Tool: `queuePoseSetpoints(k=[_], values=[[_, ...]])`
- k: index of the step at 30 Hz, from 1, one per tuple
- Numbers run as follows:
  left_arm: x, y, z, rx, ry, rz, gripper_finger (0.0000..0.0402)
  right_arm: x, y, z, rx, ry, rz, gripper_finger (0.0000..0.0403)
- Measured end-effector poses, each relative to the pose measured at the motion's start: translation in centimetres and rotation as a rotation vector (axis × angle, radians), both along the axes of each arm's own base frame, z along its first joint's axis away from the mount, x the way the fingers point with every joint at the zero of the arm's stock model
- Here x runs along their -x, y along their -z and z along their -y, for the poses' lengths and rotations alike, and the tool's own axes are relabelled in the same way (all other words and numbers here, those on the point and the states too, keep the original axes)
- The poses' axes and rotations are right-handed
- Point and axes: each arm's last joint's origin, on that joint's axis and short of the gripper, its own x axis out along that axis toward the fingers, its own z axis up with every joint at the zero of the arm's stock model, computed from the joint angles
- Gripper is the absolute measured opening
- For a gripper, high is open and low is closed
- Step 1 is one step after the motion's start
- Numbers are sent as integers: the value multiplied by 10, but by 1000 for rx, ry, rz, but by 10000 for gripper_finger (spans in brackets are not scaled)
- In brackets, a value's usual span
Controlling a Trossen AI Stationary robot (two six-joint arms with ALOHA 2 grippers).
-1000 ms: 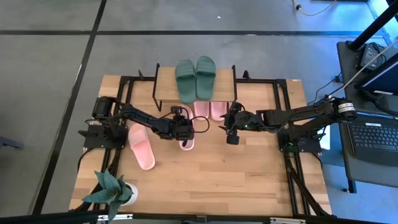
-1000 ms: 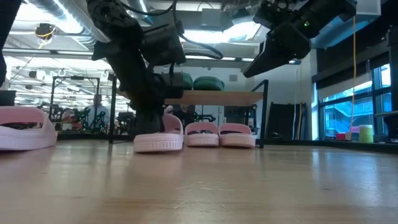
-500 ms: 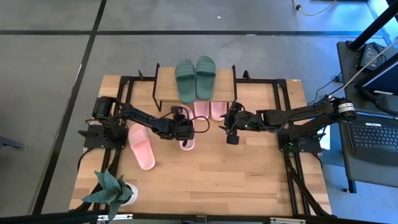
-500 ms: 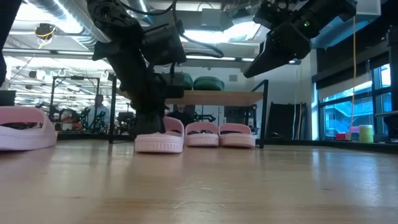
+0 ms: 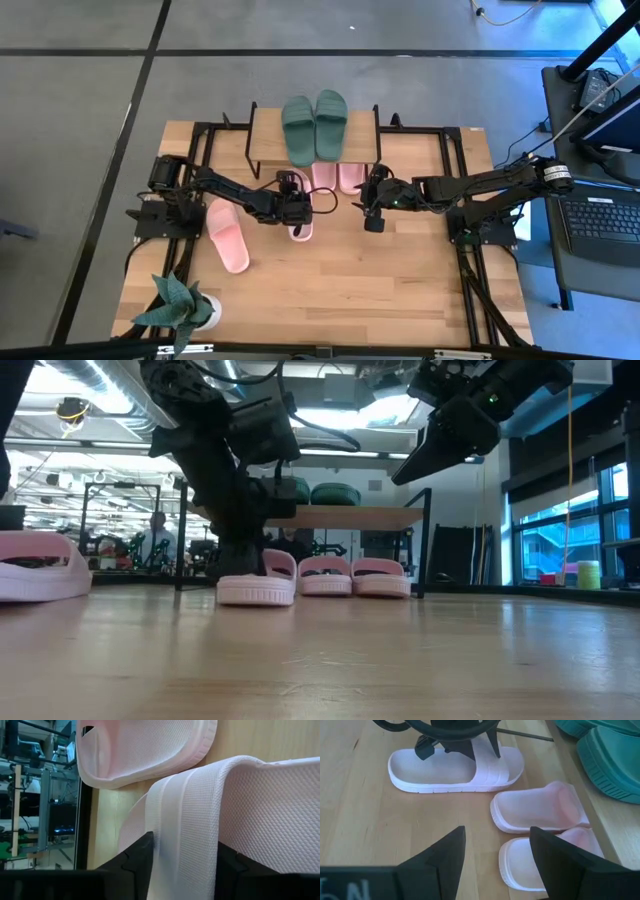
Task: Pick and place slides into the shelf
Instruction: Put the pink slipper under the shelf
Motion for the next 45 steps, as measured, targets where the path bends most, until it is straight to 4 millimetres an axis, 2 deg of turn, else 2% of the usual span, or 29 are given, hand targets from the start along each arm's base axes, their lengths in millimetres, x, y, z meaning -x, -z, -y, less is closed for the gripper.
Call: queuePoseSetpoints(k=[8,17,35,45], values=[[1,-3,1,4,-10,20,173,0,0,0,0,0,-1,221],[-4,-21,5,162,56,89,174,0,0,0,-2,2,-4,221],[-1,-20,8,209,51,49,174,1,1,0,-19,16,-6,221],[-9,-38,19,205,79,21,174,1,1,0,-19,16,-5,221]])
